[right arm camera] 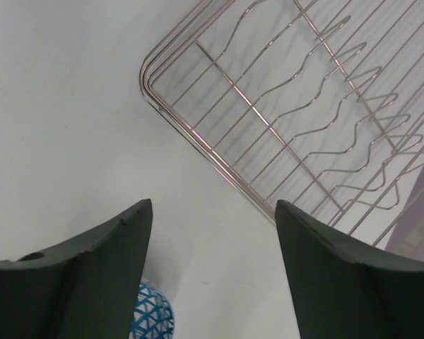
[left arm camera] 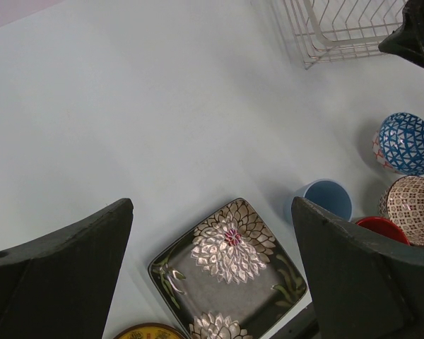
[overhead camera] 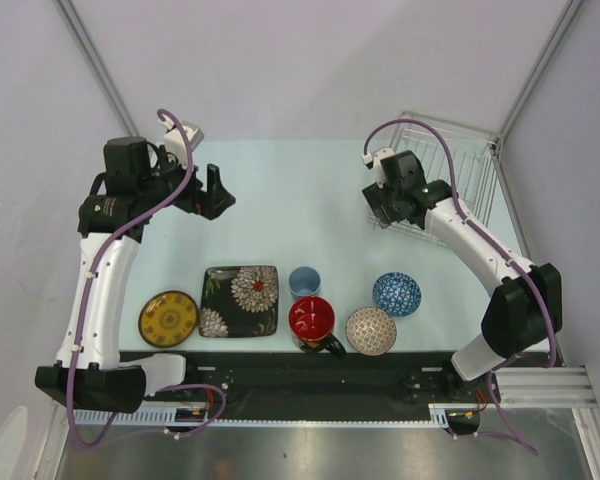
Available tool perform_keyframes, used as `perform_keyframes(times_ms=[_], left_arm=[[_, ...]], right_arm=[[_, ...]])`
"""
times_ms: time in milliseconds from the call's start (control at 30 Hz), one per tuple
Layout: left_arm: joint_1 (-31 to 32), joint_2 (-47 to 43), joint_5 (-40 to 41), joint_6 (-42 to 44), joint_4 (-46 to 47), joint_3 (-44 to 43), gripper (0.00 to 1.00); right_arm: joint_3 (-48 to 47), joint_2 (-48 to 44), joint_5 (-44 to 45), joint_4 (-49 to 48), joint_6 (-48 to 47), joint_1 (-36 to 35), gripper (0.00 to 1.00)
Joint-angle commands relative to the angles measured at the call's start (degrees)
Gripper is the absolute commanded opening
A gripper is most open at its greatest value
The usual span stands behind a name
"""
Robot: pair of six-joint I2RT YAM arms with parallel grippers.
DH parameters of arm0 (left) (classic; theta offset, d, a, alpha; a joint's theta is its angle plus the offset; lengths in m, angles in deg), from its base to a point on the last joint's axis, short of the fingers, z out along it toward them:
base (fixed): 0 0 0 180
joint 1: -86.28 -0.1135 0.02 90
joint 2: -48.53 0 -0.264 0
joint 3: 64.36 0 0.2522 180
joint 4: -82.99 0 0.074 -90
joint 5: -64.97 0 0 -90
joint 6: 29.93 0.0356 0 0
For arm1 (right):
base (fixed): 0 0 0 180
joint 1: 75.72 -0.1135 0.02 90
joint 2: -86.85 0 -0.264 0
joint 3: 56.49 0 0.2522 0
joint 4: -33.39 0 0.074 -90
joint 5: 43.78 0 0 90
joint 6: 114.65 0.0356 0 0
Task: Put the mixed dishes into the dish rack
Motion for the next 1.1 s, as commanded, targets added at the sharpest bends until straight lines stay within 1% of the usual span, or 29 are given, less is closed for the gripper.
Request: perform_keyframes(times_ms=[0, 33, 367, 533, 633, 667, 733, 767, 833, 867, 900, 933, 1067], left_arm=[[-0.01, -1.49, -1.01, -0.09, 0.76, -0.44, 1.0], [-0.01, -1.58, -0.92, 0.17, 0.59, -0.53, 1.0], [0.07, -2.37, -0.31, 0.52, 0.59, -0.44, 1.0], [-0.01, -2.54, -0.39, 0.43, 0.76, -0.18, 1.0], [-0.01, -2.89, -0.22, 0.52, 0.85, 0.26, 1.0], [0.07, -2.98, -0.13, 0.52, 0.94, 0.35, 1.0], [0.07, -3.07, 0.13, 0.7, 0.85, 0.43, 1.0], [0.07, -3.16, 0.31, 0.78, 0.85, 0.43, 1.0], [0.07, -3.16, 0.31, 0.78, 1.11, 0.7, 1.0], [-0.01, -3.25, 0.22, 0.78, 1.2, 0.87, 1.0], [0.07, -3.25, 0.05, 0.7, 1.29, 0.96, 1.0], [-0.01, -3.33, 0.05, 0.61, 1.47, 1.31, 1.0], [-0.01, -3.42, 0.05, 0.52, 1.82, 1.75, 1.0]], right_arm=[[-0.65, 1.12, -2.23, -0.54, -1.09, 0.36, 0.8], [-0.65, 1.29, -3.89, -0.54, -0.92, 0.97, 0.8], [-0.21, 4.9, -4.87, -1.15, 0.49, 3.96, 0.79], [-0.12, 8.23, -3.12, -2.03, 1.63, 3.97, 0.75], [0.06, 9.73, -3.64, -1.86, 2.33, 4.05, 0.68], [0.14, 10.08, -3.82, -1.68, 2.77, 4.14, 0.63], [0.14, 10.52, -4.08, -1.24, 3.21, 4.23, 0.49], [0.23, 10.61, -4.34, -1.07, 3.39, 4.23, 0.32], [0.14, 10.52, -4.96, -1.24, 3.74, 4.14, 0.2], [0.14, 10.52, -5.22, -1.33, 3.92, 3.97, 0.08], [0.14, 10.52, -5.05, -1.59, 3.92, 3.79, 0.02], [0.14, 10.61, -4.88, -2.03, 4.09, 2.92, 0.0], [-0.29, 11.66, -4.61, -3.44, 5.06, 0.63, 0.0]])
